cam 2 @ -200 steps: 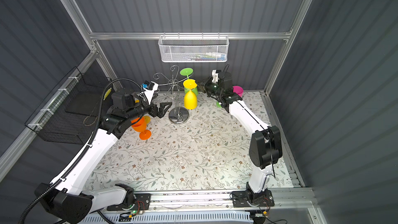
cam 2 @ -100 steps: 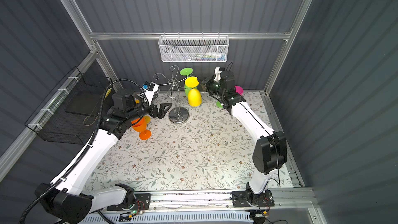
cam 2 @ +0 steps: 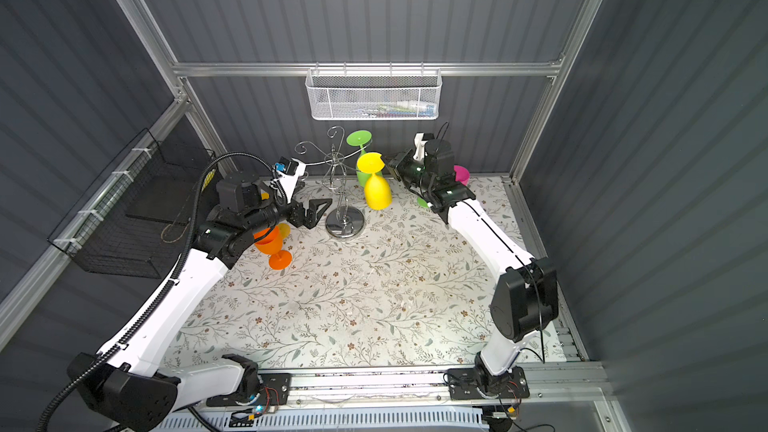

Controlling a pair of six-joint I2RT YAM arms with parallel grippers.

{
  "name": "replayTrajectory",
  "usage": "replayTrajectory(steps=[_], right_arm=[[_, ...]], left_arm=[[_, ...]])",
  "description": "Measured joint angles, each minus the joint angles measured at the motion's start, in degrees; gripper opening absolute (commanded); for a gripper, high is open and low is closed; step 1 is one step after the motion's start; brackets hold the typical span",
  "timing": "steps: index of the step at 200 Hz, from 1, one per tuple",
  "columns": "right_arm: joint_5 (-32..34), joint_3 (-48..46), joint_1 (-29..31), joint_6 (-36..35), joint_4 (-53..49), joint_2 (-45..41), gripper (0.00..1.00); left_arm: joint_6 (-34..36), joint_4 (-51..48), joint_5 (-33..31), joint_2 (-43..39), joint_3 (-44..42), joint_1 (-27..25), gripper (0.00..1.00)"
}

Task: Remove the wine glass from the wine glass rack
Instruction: 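Close the right gripper on the hanging yellow glass foot, then lift the yellow glass off the rack hook with the right gripper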

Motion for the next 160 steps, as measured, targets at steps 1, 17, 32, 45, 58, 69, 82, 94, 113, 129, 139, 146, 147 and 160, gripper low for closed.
replayTrajectory(steps=[1,17,32,45,58,69,82,94,113,129,139,146,147,160], right_arm=[[0.0,0.0,0.02,0.0,-0.02,0.0,0.0],[0.02,0.0,0.68,-0.22,-0.5,0.0,0.0],[0.09,0.0,1.46,-0.44,-0.57,0.0,0.0],[0.2,0.0,2.08,-0.52,-0.59,0.0,0.0],[0.37,0.22,2.64,-0.61,-0.79,0.04,0.0],[0.37,0.98,2.97,-0.72,-1.07,0.37,0.0],[0.42,2.49,3.28,-0.83,-1.2,1.27,0.0],[0.44,3.91,3.43,-0.94,-1.33,2.27,0.0],[0.79,5.84,3.43,-1.09,-1.86,3.8,0.0],[1.07,7.34,3.43,-1.57,-2.49,5.11,0.0],[1.38,8.39,3.41,-1.77,-2.8,6.01,0.0],[1.57,9.01,3.39,-1.86,-2.99,6.56,0.0],[1.6,9.07,3.39,-1.86,-2.99,6.6,0.0],[1.97,9.77,3.26,-1.88,-3.3,7.41,0.0]], left_arm=[[0.0,0.0,0.0,0.0,0.0,0.0,1.0],[0.0,0.0,0.0,0.0,0.0,0.0,1.0],[0.0,0.0,-0.02,0.0,0.0,0.0,1.0],[0.0,0.0,-0.02,0.0,0.0,0.0,1.0],[0.0,0.0,-0.02,0.0,0.0,0.0,1.0],[0.0,0.0,-0.02,0.0,0.0,0.0,1.0],[0.0,-0.02,-0.02,0.0,0.0,0.0,1.0],[0.0,0.0,-0.02,0.0,0.0,0.0,1.0],[0.0,0.0,-0.04,0.0,0.0,0.0,1.0],[0.0,0.0,-0.2,0.0,0.0,0.0,1.0],[0.0,0.0,-0.22,0.0,0.0,0.0,1.0],[0.0,0.0,-0.22,0.0,0.0,0.0,1.0],[0.0,0.0,-0.24,0.0,0.0,0.0,1.0],[0.0,0.0,-0.24,0.0,0.0,0.0,1.0]])
